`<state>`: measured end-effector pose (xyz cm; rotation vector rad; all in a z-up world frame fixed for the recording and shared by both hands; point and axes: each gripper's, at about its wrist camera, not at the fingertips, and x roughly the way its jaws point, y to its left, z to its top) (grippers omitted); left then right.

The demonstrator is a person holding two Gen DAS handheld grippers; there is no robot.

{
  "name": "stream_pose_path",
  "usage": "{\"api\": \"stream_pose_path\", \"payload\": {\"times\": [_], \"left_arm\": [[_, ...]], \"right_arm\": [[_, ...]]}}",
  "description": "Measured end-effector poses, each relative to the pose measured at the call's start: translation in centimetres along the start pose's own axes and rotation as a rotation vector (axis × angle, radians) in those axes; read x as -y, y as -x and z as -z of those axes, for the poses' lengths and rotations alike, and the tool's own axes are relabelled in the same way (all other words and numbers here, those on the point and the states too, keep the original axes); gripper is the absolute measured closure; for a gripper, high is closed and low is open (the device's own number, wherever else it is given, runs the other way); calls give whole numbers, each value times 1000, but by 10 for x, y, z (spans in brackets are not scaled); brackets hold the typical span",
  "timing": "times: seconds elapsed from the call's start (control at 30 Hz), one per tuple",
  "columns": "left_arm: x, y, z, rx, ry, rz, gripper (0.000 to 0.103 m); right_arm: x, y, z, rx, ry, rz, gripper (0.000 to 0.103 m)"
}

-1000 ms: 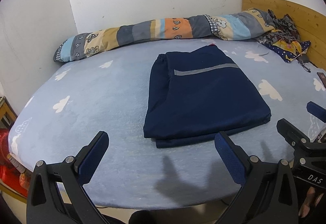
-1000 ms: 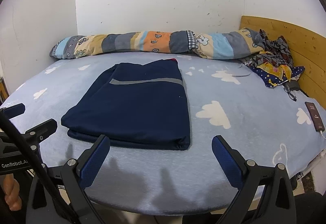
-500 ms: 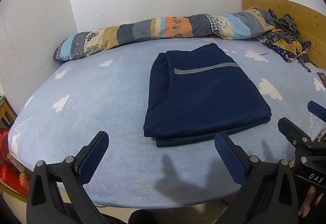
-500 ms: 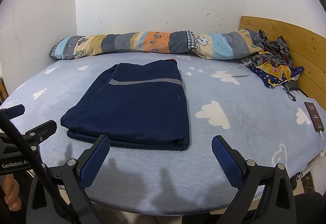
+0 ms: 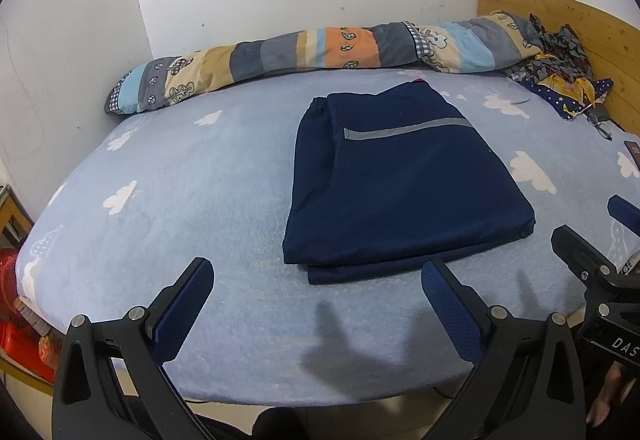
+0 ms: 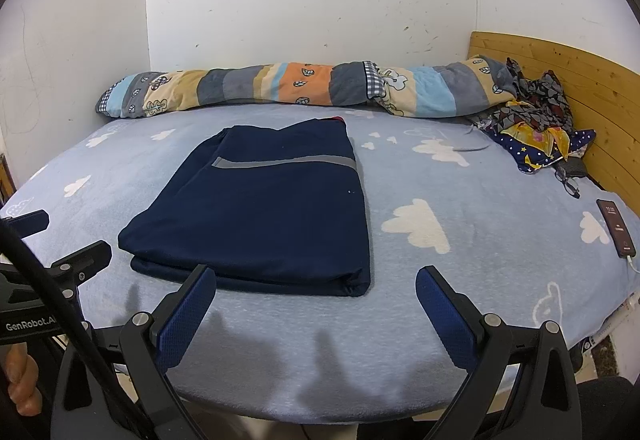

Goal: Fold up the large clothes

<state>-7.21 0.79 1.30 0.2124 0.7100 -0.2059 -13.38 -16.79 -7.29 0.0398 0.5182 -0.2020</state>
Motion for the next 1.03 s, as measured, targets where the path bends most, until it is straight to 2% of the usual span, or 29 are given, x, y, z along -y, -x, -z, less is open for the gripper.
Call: {"api": "stream_pose_path", "payload": {"times": [0.73,1.03], "left_arm": [[-3,-2,1,-15,12,3,0],[-6,-2,0,-44,43,74,0]], "right_arm": [[3,0,-1,0,-2,-3,1],[4,6,-1,4,-19,-2,1]]}}
